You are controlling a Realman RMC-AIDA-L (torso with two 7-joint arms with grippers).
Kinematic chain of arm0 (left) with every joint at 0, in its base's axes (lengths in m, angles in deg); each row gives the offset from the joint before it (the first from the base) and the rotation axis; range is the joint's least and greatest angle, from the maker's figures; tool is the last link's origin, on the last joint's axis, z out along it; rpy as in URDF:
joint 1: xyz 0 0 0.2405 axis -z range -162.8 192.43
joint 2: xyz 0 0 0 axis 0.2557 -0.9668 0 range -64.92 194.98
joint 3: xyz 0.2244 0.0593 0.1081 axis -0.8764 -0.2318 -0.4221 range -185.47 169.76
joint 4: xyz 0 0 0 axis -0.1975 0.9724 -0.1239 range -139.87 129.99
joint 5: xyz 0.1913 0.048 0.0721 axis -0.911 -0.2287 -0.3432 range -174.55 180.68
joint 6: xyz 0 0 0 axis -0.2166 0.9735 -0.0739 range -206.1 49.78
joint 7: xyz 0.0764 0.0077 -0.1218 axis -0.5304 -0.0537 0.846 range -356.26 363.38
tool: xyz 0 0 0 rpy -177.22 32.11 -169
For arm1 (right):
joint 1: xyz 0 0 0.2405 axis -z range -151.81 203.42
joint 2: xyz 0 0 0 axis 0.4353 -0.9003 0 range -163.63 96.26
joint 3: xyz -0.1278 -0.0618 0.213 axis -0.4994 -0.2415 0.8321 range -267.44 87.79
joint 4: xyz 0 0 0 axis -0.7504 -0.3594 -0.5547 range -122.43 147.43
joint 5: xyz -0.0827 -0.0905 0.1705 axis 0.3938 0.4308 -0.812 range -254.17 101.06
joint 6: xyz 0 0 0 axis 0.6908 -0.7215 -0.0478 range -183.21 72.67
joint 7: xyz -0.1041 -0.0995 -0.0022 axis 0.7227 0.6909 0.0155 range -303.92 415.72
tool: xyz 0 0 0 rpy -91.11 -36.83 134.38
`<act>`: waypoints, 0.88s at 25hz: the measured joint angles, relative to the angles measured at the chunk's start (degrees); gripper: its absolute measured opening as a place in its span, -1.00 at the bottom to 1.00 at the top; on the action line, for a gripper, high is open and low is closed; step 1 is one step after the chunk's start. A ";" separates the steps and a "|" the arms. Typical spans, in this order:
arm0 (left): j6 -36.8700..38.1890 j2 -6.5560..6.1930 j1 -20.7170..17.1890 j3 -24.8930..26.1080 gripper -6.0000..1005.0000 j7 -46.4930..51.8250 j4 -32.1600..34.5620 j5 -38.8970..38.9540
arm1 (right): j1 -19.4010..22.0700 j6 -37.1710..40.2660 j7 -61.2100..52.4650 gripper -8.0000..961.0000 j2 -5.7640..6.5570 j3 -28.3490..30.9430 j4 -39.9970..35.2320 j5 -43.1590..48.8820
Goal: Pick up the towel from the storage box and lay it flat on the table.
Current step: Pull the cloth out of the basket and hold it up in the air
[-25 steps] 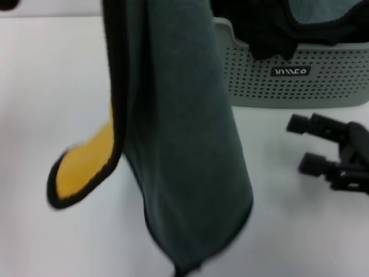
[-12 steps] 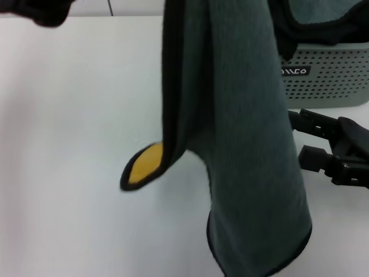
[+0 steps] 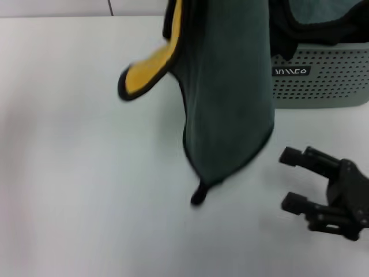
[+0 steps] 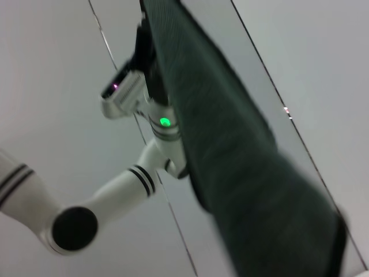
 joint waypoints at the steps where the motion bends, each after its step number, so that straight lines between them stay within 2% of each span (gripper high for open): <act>1: -0.53 0.30 -0.12 0.04 -0.93 -0.40 0.82 -0.05 | 0.15 -0.68 0.43 0.64 -0.42 -0.01 0.04 0.12; 2: -0.87 0.45 -0.19 0.08 -0.93 -0.68 1.29 -0.16 | 0.33 -2.67 0.66 0.64 -1.37 0.06 0.07 0.23; 4: -1.23 0.77 -0.09 -0.02 -0.93 -1.40 2.03 -0.45 | 0.23 -5.95 0.64 0.63 -2.43 0.12 0.07 0.19; 6: -1.67 1.12 0.35 -0.12 -0.93 -1.93 2.47 -0.51 | -0.21 -8.59 0.27 0.63 -2.93 0.11 -0.02 0.05; 11: -3.32 1.49 1.06 -0.30 -0.92 -3.95 2.84 -0.57 | -0.95 -11.83 -0.17 0.61 -3.05 -0.14 -0.05 -2.10; 22: -3.39 1.48 0.12 -0.31 -0.92 -4.91 2.87 -0.29 | -3.24 -12.03 -0.49 0.56 -3.06 -1.53 0.00 -1.66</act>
